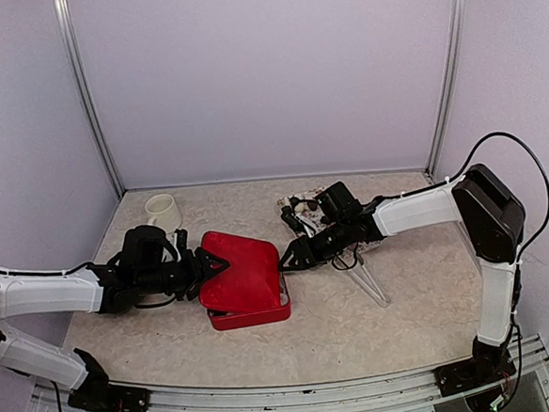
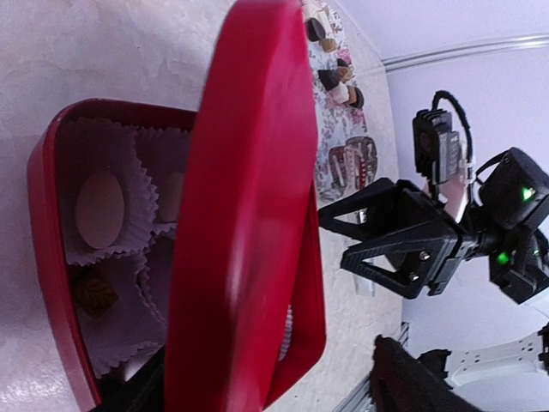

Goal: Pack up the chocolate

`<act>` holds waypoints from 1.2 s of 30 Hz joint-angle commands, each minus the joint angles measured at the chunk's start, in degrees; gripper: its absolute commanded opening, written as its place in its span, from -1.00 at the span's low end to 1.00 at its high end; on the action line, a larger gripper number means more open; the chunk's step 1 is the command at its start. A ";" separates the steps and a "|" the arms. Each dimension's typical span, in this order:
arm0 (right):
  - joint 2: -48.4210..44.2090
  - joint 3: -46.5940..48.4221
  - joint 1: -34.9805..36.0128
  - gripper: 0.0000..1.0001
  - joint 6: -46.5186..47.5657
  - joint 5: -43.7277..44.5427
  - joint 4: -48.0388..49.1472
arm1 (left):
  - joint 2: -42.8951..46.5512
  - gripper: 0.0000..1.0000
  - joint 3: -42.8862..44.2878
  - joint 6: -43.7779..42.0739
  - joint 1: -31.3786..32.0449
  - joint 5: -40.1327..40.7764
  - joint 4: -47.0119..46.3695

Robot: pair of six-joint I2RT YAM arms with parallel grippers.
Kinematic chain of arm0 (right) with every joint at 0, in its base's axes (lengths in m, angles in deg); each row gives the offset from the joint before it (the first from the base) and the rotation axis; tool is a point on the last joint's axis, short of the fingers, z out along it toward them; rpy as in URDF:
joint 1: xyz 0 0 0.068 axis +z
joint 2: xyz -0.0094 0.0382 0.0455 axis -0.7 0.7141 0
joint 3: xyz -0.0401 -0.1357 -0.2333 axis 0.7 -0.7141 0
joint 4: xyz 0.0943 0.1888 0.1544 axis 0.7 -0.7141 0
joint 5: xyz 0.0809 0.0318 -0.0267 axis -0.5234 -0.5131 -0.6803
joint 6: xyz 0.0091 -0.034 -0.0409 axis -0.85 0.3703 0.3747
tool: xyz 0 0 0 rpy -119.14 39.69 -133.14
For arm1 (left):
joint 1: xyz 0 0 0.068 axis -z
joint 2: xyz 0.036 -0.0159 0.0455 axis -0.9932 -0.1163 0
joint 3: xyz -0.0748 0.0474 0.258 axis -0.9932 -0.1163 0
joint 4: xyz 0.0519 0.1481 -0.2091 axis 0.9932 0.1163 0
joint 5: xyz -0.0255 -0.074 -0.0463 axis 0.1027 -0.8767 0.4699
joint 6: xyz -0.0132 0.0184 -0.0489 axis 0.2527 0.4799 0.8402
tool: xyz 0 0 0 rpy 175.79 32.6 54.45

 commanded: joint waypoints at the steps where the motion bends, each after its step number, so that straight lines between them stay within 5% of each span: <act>1: 0.60 1.44 0.43 0.09 1.18 -0.02 -0.92 | -0.46 0.26 1.49 -2.77 -0.03 3.14 9.04; 13: -0.30 1.42 0.42 0.13 1.86 0.20 -1.67 | 0.45 0.34 0.90 -6.88 -5.56 4.46 14.04; 25: -0.91 2.64 0.43 0.18 2.22 -0.37 -2.37 | -3.89 -0.43 -1.10 -9.30 -8.11 0.60 10.19; 36: -0.60 2.72 0.42 0.20 2.86 0.39 -4.06 | -5.22 -0.47 -0.89 -9.75 -6.14 -5.04 6.00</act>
